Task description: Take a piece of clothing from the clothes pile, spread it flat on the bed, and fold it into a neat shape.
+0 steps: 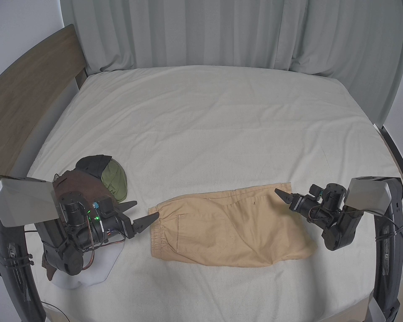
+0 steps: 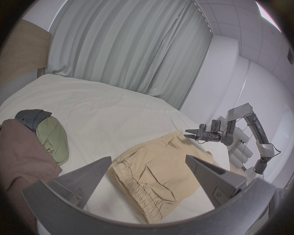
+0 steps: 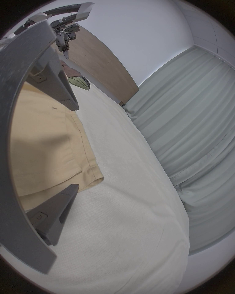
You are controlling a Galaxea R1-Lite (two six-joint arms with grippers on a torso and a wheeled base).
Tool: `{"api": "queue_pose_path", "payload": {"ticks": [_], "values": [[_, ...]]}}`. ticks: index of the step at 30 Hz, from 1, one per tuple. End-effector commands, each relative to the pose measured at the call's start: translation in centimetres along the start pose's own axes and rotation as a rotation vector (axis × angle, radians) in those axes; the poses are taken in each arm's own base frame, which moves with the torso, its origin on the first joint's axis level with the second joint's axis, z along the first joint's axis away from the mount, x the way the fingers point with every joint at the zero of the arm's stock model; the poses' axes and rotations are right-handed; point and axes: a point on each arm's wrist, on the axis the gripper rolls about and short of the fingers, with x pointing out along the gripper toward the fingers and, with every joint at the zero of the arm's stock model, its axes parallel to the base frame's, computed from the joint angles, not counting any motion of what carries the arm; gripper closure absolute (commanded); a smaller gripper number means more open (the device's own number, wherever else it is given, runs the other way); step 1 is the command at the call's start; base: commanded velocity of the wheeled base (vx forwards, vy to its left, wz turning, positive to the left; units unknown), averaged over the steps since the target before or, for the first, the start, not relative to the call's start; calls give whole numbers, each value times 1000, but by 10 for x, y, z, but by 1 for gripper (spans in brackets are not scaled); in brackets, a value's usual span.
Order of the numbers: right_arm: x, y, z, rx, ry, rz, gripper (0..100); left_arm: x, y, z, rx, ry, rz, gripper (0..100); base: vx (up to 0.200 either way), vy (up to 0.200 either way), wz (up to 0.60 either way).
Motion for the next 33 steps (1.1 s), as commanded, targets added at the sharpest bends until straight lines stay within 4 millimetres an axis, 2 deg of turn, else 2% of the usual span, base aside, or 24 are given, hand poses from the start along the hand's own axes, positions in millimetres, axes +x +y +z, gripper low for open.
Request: {"api": "queue_pose_path", "payload": {"ticks": [1,25,33], "values": [[1,1,-6,4,18,3,0,0,0,0,-1,0,0,0,0,0,0],[-5,2,-9,3,46,68,0,0,-1,-1,-1,3,-3,0,0,0,0],[1,-5,-12,0,41,69,0,0,-1,-2,-4,6,-4,0,0,0,0]]}}
